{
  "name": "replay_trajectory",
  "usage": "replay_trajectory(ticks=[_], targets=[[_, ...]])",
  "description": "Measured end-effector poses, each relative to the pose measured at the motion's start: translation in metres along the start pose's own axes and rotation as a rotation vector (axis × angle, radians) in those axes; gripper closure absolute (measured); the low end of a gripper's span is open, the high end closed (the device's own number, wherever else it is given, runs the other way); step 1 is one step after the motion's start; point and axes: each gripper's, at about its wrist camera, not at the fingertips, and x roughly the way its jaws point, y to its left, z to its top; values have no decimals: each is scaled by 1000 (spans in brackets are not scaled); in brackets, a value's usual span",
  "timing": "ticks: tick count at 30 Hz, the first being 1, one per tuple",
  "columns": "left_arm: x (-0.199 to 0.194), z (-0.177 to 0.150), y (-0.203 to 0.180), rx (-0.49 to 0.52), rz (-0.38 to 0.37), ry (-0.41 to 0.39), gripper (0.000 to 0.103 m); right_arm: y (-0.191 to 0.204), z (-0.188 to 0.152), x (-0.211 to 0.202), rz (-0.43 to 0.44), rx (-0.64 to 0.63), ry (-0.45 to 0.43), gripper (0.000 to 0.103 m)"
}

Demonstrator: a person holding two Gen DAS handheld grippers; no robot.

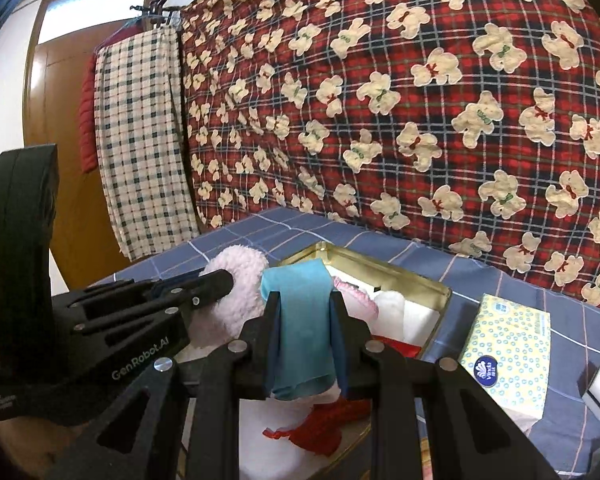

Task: Organize soft objects
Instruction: 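Lower the teal cloth and pink puff into the tray and open both tools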

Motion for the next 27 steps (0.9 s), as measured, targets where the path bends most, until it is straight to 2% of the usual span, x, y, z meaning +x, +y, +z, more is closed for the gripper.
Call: replay_trajectory(ticks=[8,22,27], targets=[[6,-4,3,4,4,22,97,8,-7,12,6,-36,53,78],[7,-6,4,11,9,30,96,11,-8,14,14,-48,65,78],[5,-8,8,-1,14,35,89,14,-11,15,31,-57,74,78]])
